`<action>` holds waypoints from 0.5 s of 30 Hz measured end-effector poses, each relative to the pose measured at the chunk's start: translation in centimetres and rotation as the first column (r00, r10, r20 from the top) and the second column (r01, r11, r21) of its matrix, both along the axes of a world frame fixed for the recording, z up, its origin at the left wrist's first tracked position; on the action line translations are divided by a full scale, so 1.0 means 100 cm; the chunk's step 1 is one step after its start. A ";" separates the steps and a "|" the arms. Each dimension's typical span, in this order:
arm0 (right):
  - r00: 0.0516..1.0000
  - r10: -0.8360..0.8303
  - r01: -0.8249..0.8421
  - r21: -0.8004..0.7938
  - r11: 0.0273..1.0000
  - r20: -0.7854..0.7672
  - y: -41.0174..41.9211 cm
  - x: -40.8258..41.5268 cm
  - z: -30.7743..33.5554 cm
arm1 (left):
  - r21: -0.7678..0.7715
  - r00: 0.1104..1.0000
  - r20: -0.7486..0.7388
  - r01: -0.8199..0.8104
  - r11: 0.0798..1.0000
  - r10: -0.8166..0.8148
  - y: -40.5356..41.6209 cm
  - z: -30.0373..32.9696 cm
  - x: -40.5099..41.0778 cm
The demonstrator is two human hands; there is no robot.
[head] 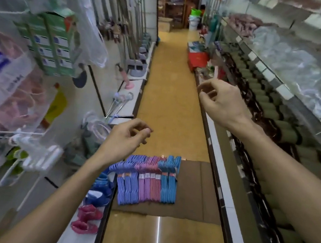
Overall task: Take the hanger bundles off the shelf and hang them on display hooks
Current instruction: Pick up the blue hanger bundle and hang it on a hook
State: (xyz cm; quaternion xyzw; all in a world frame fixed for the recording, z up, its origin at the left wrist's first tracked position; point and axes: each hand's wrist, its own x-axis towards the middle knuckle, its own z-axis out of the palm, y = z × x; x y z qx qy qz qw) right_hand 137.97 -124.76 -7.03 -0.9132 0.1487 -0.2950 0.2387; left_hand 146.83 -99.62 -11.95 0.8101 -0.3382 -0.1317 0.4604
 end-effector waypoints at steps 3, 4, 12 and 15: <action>0.999 -0.038 0.039 0.028 0.999 -0.030 -0.026 0.024 -0.035 | 0.009 0.999 -0.048 0.015 1.000 -0.014 -0.030 -0.026 0.031; 0.998 -0.047 0.049 0.034 0.998 -0.038 -0.035 0.033 -0.049 | 0.012 0.998 -0.058 0.020 1.000 -0.020 -0.039 -0.037 0.041; 0.991 -0.072 0.078 0.058 0.995 -0.111 -0.103 0.099 -0.220 | 0.078 0.995 -0.103 -0.006 0.997 0.014 -0.103 -0.197 0.114; 0.987 -0.074 0.089 0.096 0.991 -0.142 -0.125 0.117 -0.300 | 0.098 0.992 -0.126 -0.010 0.995 0.022 -0.125 -0.279 0.131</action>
